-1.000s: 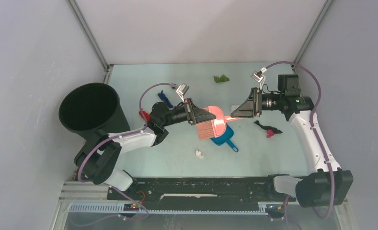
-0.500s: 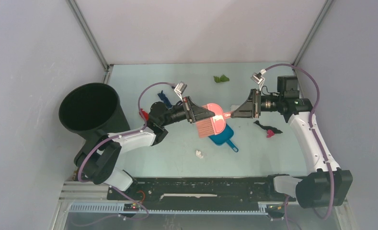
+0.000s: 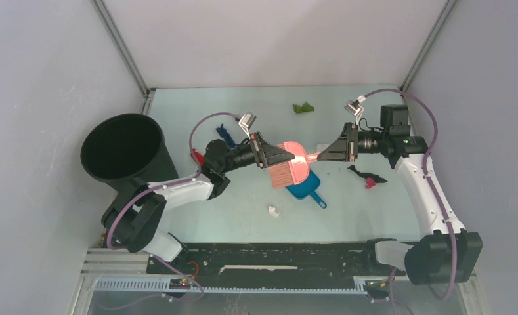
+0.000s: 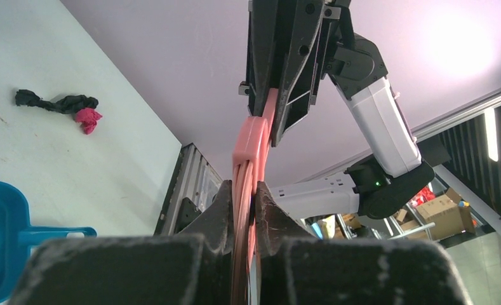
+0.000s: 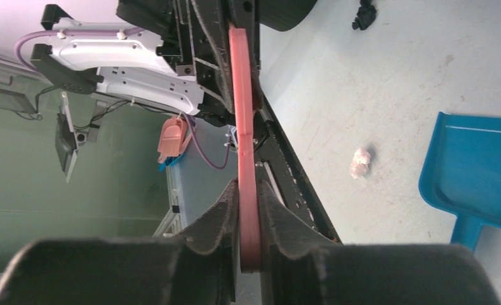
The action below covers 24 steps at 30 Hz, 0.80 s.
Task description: Sweep away the paper scraps from the table
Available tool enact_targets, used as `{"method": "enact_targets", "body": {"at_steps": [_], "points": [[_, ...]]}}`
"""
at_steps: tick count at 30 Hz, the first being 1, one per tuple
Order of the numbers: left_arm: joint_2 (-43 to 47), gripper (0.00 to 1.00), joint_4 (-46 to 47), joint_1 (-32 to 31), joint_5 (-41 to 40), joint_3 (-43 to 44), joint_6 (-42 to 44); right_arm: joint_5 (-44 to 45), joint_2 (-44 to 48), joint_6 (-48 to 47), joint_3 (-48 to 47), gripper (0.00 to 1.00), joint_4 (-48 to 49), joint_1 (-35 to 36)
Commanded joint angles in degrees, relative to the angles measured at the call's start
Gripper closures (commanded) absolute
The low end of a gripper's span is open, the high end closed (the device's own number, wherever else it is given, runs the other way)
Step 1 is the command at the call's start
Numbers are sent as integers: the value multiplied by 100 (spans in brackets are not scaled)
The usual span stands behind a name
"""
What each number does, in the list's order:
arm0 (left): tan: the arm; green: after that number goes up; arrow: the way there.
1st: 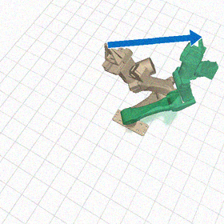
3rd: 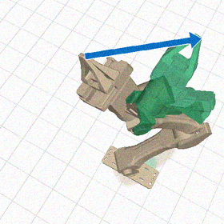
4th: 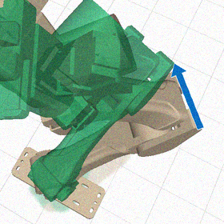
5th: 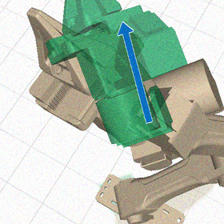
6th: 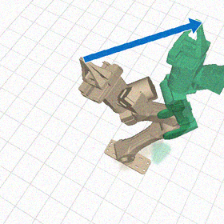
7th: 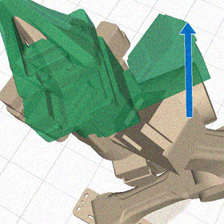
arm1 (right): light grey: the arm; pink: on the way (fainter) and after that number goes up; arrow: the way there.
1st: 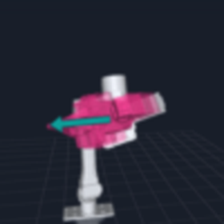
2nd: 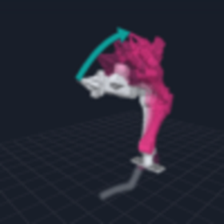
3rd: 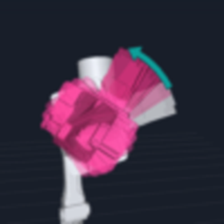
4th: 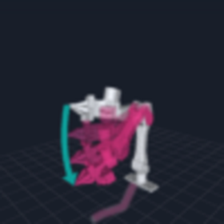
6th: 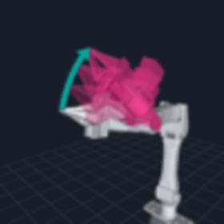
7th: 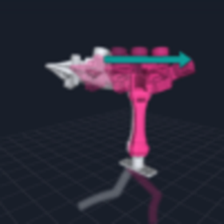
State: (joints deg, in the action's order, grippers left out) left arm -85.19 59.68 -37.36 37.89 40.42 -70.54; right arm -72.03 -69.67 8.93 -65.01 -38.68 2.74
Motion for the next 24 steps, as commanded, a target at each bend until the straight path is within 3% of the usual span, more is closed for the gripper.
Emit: {"method": "enact_targets", "body": {"at_steps": [1, 3, 4, 6, 9, 11, 13, 17, 20, 24], "points": [[-4, 100, 106, 41, 20, 175, 13, -109, 172, 55, 18, 85, 160, -69], [-9, 89, -120, 44, 55, 244, 136, -114, 166, 20, 45, 96, 169, -144], [16, 73, -338, 45, 59, 287, 257, -122, 160, -25, 50, 100, 161, -195], [172, 55, -968, 54, 10, 387, 724, -130, 135, -139, 75, 100, 129, -420], [684, 38, -2971, 73, -445, 762, 2232, -151, 59, -324, 81, 100, 60, -946], [1079, 30, -4704, 9, -1353, 1189, 3562, 131, 6, -451, 76, 100, 6, -1400], [1256, 27, -6145, -155, -2521, 1539, 4268, 944, 33, -641, 85, 100, -99, -1750], [934, 26, -7275, -788, -4353, 1960, 4088, 2639, 483, -597, 680, 100, 720, -2123], [346, 26, -7836, -1282, -5080, 2320, 3410, 3283, 769, -424, 1099, 100, 1223, -2305], [-356, 28, -7849, -1501, -4953, 2369, 1920, 4021, 1114, -453, 1277, 100, 1361, -2502]]}}
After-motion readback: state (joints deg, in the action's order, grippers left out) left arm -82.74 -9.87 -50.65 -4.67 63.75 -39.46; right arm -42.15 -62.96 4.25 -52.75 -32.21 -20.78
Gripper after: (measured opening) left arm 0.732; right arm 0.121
